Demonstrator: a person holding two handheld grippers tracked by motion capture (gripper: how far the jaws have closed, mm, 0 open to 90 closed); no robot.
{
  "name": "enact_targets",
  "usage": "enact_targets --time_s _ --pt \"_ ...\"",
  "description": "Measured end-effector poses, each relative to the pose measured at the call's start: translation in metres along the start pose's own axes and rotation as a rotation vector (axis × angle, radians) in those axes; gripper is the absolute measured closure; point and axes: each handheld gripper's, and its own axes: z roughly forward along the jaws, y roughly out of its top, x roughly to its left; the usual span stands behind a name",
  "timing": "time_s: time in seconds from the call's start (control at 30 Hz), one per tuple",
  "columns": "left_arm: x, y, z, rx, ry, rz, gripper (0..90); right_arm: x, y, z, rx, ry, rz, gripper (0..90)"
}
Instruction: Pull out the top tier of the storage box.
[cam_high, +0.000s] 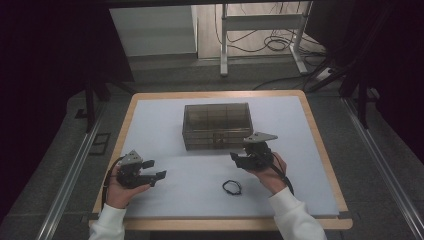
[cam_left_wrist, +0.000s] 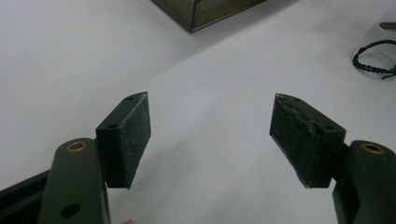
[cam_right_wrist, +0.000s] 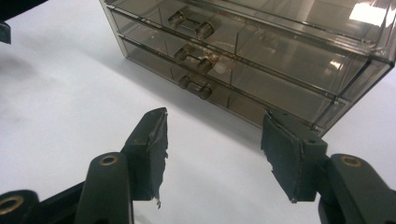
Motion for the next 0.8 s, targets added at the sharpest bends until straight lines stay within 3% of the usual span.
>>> enact_targets --time_s 0.27,0.8 --pt "-0.001 0.0 -0.001 -0.002 -0.005 0.001 29.0 0.008 0.002 0.002 0.003 -0.045 -0.06 41.5" --pt "0.001 -0.002 0.0 0.005 0.002 0.002 28.9 0.026 0.006 0.012 0.013 -0.163 -0.235 41.0"
